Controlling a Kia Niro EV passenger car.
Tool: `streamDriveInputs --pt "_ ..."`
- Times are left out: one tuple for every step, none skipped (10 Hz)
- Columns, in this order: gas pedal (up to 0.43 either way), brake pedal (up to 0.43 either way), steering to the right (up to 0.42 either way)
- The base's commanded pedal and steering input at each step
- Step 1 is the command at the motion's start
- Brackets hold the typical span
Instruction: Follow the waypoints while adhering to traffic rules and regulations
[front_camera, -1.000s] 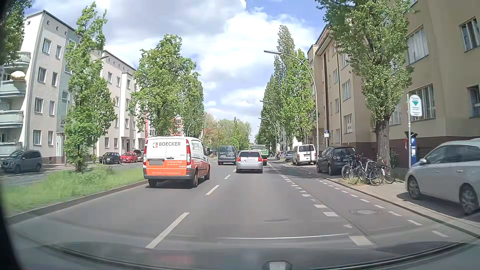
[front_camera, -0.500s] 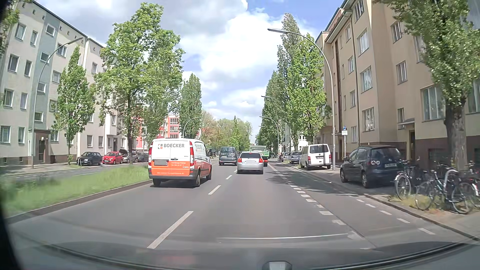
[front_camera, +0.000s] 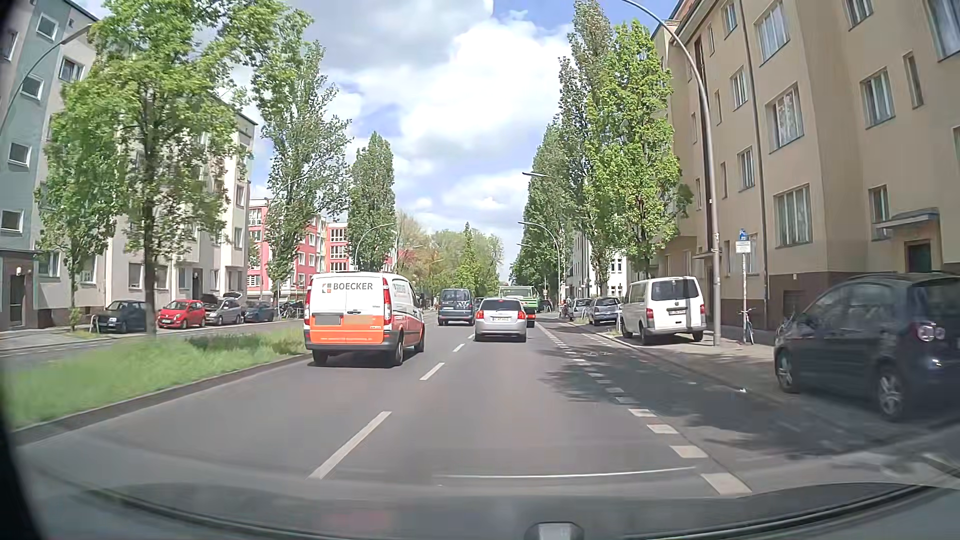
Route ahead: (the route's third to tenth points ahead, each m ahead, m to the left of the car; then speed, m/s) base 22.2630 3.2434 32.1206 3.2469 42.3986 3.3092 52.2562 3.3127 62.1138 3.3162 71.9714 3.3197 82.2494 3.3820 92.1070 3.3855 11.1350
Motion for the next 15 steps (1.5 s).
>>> streamDriveInputs --pt "0.0 0.024 0.001" --pt "0.0 0.024 0.001" --pt "0.0 0.024 0.001" --pt "0.0 0.037 0.001" --pt "0.0 0.043 0.001" --pt "0.0 0.049 0.001" --pt "0.0 0.043 0.001" --pt "0.0 0.024 0.001" --pt "0.0 0.018 0.001" --pt "0.0 0.018 0.001" --pt "0.0 0.018 0.001" --pt "0.0 0.018 0.001" --pt "0.0 0.018 0.0" --pt "0.0 0.018 0.0" --pt "0.0 0.055 0.0"
